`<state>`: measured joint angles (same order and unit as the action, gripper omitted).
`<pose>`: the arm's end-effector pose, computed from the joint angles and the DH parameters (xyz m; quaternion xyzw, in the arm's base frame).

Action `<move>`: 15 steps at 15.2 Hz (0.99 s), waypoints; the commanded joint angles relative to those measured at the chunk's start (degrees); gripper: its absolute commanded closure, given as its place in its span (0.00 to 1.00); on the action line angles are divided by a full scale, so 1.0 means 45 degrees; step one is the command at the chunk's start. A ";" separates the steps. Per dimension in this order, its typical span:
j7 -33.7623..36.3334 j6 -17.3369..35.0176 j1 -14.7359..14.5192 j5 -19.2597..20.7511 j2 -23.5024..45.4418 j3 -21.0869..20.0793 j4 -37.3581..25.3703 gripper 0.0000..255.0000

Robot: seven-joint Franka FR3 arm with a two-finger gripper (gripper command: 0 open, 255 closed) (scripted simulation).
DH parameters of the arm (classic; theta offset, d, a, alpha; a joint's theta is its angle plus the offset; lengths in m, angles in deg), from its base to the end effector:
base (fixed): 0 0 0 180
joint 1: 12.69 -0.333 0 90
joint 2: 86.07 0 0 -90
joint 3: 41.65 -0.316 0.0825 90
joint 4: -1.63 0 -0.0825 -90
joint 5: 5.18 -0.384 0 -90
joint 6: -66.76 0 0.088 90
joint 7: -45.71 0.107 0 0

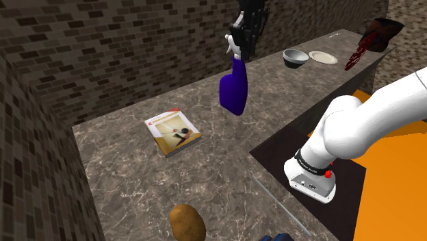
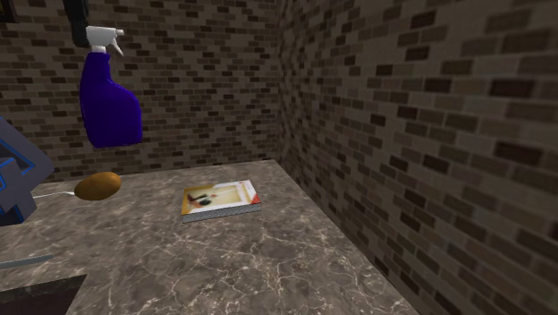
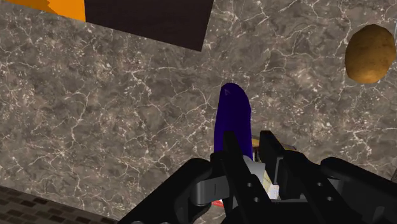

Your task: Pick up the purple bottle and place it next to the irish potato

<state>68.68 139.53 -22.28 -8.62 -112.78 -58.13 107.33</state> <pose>0.3195 0.2025 0.6810 0.9973 0.0155 -0.0437 0.0570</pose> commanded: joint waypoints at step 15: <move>0.5462 -0.2084 -0.0911 -0.2141 0.0645 -0.3838 -0.3205 1.00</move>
<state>91.17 130.63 -26.23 -17.71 -110.62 -73.92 94.33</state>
